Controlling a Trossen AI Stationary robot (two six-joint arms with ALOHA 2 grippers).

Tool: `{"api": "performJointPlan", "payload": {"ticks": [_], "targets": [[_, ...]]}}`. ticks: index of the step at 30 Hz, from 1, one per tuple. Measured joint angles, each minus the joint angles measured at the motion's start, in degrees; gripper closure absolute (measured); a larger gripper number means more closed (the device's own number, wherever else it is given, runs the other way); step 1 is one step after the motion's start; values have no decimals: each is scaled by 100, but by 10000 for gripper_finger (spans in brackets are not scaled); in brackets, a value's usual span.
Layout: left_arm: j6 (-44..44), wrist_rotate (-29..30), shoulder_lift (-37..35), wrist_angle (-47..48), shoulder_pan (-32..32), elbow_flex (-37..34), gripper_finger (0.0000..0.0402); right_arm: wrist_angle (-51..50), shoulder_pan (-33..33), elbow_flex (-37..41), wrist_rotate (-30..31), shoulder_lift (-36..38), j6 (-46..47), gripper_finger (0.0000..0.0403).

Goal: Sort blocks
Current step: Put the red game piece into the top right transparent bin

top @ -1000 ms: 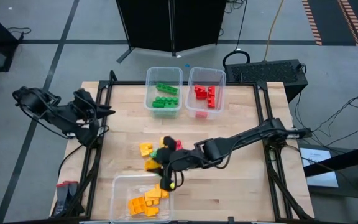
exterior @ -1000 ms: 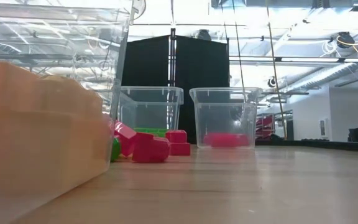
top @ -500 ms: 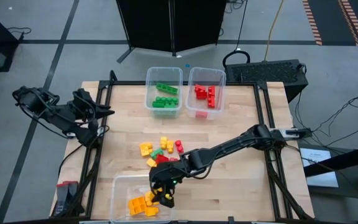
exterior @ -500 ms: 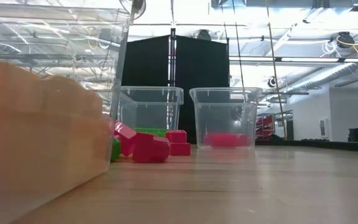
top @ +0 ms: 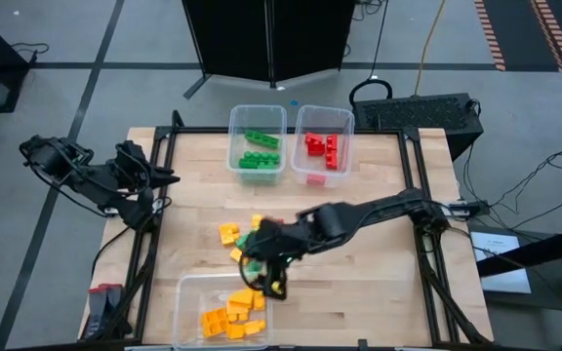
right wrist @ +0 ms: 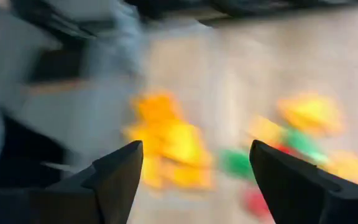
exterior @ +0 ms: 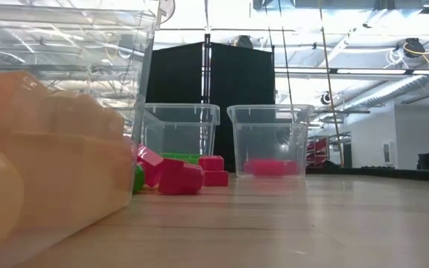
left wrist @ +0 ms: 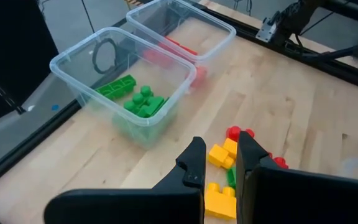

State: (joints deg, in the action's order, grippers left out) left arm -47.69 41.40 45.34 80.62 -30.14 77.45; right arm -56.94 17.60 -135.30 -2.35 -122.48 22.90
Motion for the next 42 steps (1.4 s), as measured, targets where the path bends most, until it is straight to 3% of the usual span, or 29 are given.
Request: {"api": "performJointPlan", "payload": {"ticks": [3,6,11,20,25,31,33,42], "targets": [[-3,-68,-2,2,-1,0,401,-1063,-72,376,997,391,314,118],[-1,-71,-2,4,-1,0,401,-2157,-217,602,1506,524,923,120],[-1,-66,-1,7,0,0,401,-2560,-486,1288,1695,528,804,120],[1,-63,0,14,-1,0,401,-1,-1216,3605,1159,584,1255,120],[-1,-63,-2,121,1,0,401,1206,-1298,4281,880,589,1833,120],[-1,-56,0,140,0,0,401,2237,-1133,4739,1092,494,2297,120],[-1,-46,0,140,0,0,401,2200,-1127,4815,1323,430,2455,120],[-1,-30,0,140,1,0,401,2516,-1103,4817,1326,-182,2851,129]]}}
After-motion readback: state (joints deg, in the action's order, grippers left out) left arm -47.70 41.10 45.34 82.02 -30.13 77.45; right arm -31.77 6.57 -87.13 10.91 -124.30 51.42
